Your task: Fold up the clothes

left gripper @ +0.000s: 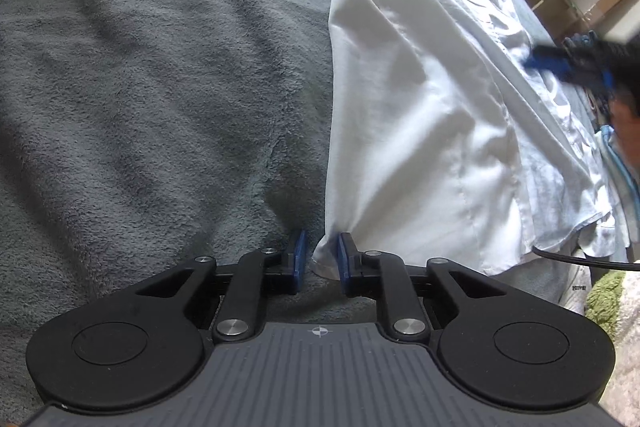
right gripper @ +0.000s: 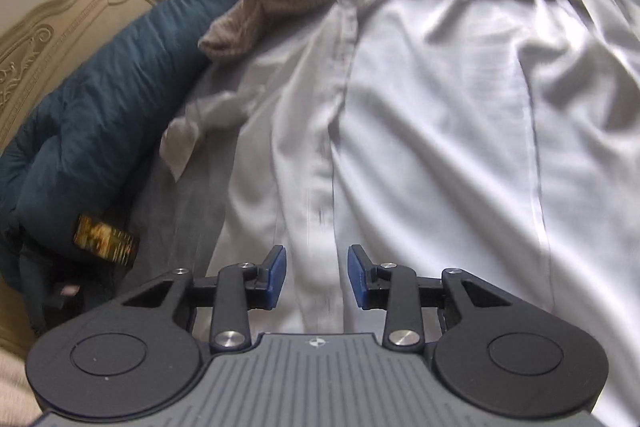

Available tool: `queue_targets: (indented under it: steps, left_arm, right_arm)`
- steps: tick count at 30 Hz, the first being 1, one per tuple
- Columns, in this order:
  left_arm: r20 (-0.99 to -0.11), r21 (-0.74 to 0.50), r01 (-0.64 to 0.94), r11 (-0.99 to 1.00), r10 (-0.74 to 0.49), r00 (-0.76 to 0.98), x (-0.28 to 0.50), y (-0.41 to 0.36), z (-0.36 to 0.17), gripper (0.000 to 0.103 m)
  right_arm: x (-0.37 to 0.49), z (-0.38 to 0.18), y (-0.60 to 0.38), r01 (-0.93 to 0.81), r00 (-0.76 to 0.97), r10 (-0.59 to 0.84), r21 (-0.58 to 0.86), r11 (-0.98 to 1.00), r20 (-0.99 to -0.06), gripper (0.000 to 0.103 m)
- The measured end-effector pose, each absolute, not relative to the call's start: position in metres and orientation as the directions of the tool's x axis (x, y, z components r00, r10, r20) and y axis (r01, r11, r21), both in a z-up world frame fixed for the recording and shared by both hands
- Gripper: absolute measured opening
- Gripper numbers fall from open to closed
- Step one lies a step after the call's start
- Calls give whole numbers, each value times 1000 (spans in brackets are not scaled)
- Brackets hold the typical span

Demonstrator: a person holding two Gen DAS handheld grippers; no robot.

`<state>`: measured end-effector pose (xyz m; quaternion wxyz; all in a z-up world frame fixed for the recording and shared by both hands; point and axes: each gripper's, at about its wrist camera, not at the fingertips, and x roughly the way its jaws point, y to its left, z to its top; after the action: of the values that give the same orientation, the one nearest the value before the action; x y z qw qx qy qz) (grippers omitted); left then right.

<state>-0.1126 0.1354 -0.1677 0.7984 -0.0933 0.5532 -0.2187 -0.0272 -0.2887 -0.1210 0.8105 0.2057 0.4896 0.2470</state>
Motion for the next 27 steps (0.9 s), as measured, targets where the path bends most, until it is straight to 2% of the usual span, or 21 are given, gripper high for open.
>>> queue_targets:
  steps: [6, 11, 14, 16, 18, 19, 23, 27]
  left_arm:
    - [-839, -406, 224, 886, -458, 293, -116, 140, -170, 17]
    - [-842, -410, 220, 885, -460, 281, -116, 143, -171, 18]
    - [-844, -405, 223, 887, -456, 283, -117, 142, -171, 18]
    - [-845, -401, 225, 888, -454, 284, -118, 142, -170, 18]
    - [-846, -398, 228, 889, -452, 285, -118, 141, -169, 12]
    - [-846, -396, 229, 889, -450, 285, -118, 141, -169, 10]
    - [-843, -394, 230, 890, -450, 294, -122, 147, -164, 1]
    - [-851, -407, 223, 886, -456, 259, -127, 155, -158, 0]
  right_arm:
    - [51, -148, -250, -157, 468, 545, 542, 826, -695, 35]
    - [88, -174, -240, -80, 481, 553, 594, 800, -681, 32]
    - [95, -184, -237, -67, 468, 564, 609, 790, -680, 26]
    - [97, -189, -235, -70, 462, 574, 617, 784, -676, 15]
    - [98, -190, -234, -80, 465, 578, 618, 782, -671, 3]
    - [98, -190, -233, -85, 466, 580, 618, 781, -668, 1]
    - [92, -181, -244, -91, 523, 560, 611, 786, -643, 0]
    - [85, -170, -256, -94, 583, 535, 602, 793, -612, 0]
